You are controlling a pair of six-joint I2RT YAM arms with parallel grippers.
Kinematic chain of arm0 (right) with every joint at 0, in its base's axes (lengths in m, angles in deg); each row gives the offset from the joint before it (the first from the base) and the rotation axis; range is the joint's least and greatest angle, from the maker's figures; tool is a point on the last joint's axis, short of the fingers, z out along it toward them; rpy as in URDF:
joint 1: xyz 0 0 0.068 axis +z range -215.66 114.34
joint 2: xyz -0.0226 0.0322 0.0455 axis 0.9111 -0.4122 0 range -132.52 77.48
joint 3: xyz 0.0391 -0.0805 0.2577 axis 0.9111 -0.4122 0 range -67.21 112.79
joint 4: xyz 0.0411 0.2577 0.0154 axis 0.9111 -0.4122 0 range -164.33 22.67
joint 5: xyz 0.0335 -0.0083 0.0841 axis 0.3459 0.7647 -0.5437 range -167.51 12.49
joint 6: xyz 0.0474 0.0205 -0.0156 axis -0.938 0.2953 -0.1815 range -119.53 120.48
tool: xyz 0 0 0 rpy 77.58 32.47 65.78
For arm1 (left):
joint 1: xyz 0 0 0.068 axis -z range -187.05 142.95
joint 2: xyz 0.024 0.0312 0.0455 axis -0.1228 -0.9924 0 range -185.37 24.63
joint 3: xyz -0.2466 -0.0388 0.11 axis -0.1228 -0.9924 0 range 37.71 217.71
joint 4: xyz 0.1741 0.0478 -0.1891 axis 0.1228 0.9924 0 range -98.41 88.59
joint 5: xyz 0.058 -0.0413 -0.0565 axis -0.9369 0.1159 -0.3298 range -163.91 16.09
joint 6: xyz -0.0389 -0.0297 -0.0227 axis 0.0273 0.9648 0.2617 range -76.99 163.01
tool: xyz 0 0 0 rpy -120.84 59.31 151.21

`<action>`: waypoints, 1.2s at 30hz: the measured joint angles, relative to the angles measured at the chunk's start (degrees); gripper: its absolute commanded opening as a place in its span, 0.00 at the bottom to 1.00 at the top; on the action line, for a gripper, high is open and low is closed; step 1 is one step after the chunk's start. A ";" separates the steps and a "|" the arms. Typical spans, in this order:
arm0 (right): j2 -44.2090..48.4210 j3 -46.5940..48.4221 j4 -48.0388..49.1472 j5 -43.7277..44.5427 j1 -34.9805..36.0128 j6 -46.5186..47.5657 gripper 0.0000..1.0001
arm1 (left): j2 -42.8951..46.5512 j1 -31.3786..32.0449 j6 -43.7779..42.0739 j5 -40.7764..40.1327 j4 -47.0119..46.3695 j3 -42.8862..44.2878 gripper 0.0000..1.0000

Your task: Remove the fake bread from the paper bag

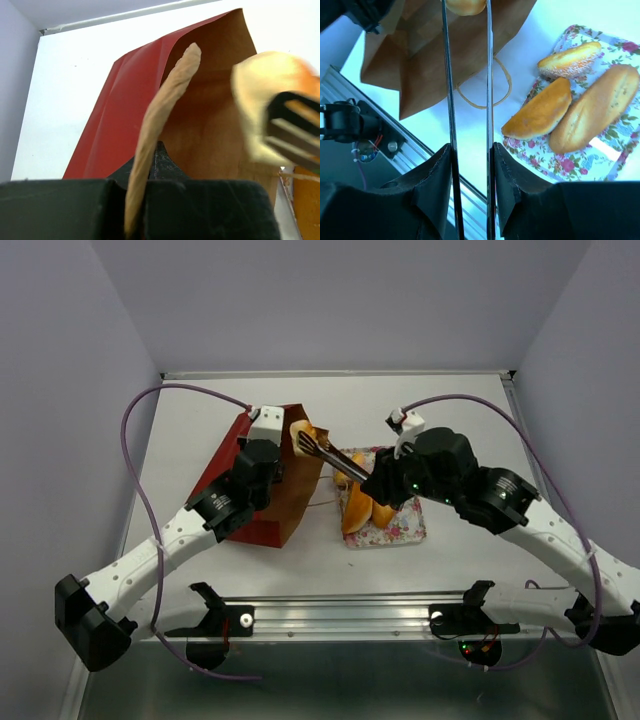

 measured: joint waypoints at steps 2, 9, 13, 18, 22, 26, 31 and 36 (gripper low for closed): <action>2.40 2.75 -4.87 1.60 0.00 -1.68 0.06 | -0.76 -0.02 0.52 -0.39 -0.04 0.55 0.00; 5.51 6.58 -22.21 18.25 0.00 -13.35 0.09 | -2.45 -0.02 2.56 -1.73 -0.26 1.53 0.00; 3.74 6.49 -31.56 22.80 0.00 -19.30 0.13 | -2.49 -0.02 3.91 -2.19 -0.22 3.28 0.00; 4.98 2.14 -35.58 23.19 0.00 -24.39 0.13 | -2.34 -0.02 5.53 -2.19 0.04 5.92 0.00; 7.28 -2.91 -37.22 21.14 0.00 -28.26 0.15 | -0.11 -0.02 5.66 -1.57 -0.07 5.68 0.00; 9.07 -7.21 -38.01 18.86 0.00 -30.95 0.17 | 3.30 -0.13 5.66 -0.15 -0.22 4.83 0.00; 8.37 -11.04 -38.27 15.91 0.00 -32.52 0.20 | 5.55 -0.33 5.97 1.01 -0.59 4.39 0.00; 6.34 -11.30 -38.14 13.57 0.00 -32.04 0.44 | 3.58 -0.39 7.17 1.22 0.63 4.98 0.00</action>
